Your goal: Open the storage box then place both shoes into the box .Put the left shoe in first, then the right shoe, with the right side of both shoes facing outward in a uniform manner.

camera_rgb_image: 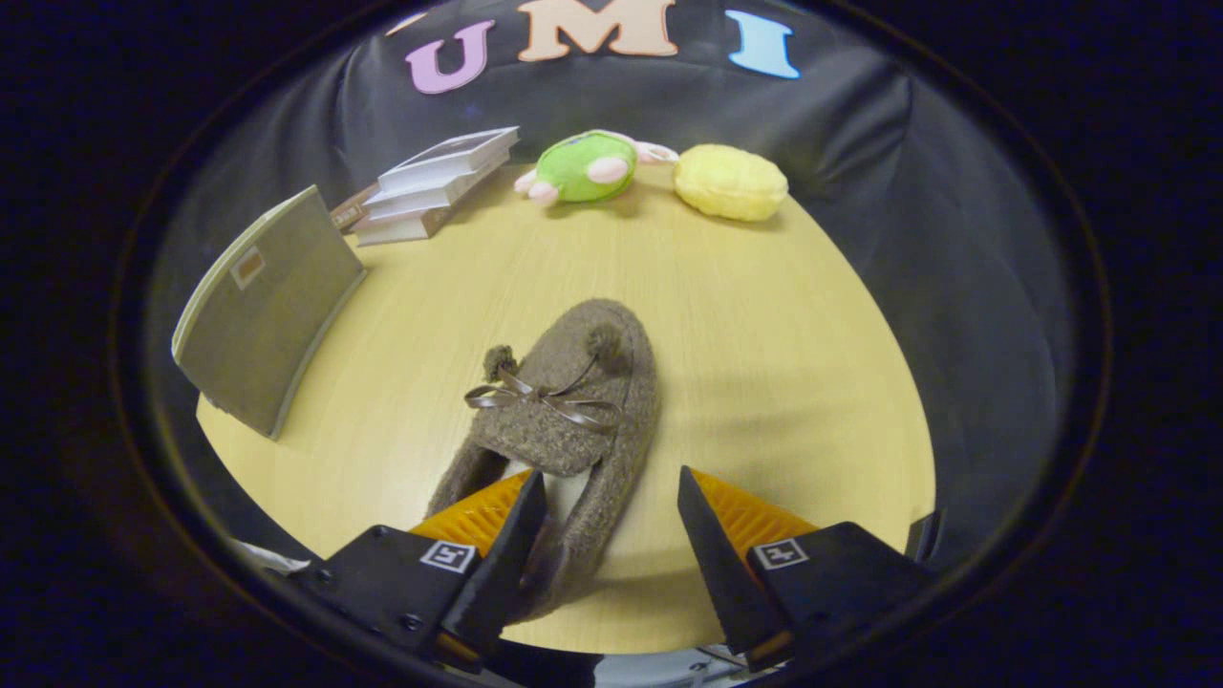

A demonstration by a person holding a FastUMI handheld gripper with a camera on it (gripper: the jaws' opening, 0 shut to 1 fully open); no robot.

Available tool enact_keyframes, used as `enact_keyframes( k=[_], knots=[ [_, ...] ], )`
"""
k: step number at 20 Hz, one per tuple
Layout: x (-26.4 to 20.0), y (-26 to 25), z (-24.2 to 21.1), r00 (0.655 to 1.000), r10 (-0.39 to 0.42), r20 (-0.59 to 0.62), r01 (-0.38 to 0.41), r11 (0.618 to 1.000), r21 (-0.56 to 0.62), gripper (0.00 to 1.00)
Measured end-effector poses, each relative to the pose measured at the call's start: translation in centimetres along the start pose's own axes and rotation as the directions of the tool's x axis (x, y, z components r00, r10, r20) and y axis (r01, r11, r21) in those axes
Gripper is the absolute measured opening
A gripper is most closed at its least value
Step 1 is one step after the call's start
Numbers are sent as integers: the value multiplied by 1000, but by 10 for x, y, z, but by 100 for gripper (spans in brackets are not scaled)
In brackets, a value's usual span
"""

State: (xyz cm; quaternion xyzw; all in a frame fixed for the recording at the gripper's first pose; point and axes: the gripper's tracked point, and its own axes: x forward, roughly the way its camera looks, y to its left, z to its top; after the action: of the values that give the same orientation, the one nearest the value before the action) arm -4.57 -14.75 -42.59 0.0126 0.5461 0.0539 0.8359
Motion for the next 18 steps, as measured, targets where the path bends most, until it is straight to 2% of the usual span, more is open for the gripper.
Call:
enact_keyframes(
  k=[3,6,9,10,15,18],
  knots=[
    [7,4,-3,999,25,-32,-23,998,56,48],
    [9,-4,-3,999,-16,-49,20,996,86,27],
    [2,-8,-6,997,-4,-80,18,984,179,6],
    [0,-7,-5,996,-2,-86,19,979,202,3],
    [-15,9,7,996,55,-76,-27,943,333,3],
    [-29,20,23,996,67,-52,-43,927,373,3]
  ],
)
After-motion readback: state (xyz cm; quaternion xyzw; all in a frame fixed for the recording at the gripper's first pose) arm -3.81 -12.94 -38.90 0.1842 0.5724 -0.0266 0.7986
